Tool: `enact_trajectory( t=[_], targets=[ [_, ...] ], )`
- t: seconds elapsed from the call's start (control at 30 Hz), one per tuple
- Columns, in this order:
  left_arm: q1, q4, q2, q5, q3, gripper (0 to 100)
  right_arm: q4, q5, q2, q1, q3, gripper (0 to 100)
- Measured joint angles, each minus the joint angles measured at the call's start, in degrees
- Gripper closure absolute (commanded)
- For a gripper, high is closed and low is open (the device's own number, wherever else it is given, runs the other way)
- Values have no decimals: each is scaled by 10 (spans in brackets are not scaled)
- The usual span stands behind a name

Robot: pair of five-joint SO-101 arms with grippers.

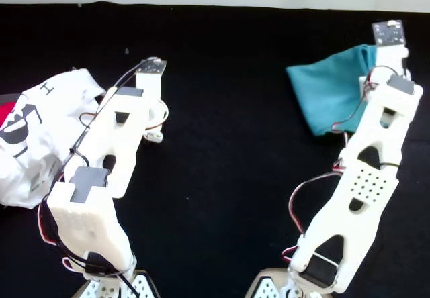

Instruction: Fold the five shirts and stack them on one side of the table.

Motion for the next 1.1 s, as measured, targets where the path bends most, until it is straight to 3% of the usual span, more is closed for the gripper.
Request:
enact_trajectory(
  t=[0.13,0.23,0.4,0.47,0.67,0.87,1.1],
  targets=[
    [0,0,0,0,0,991,-9,0,75,4,-68,992],
    [0,0,0,0,0,991,-9,-43,101,7,-103,982],
    [0,0,0,0,0,991,15,-138,104,14,-143,760],
    [0,0,0,0,0,991,37,-162,104,14,-164,717],
    [0,0,0,0,0,991,81,-220,98,14,-221,725],
    [0,5,0,-1,-4,991,174,-229,57,14,-270,732],
    [-75,155,-40,-2,-105,972,301,-229,9,14,-295,743]
  ],
)
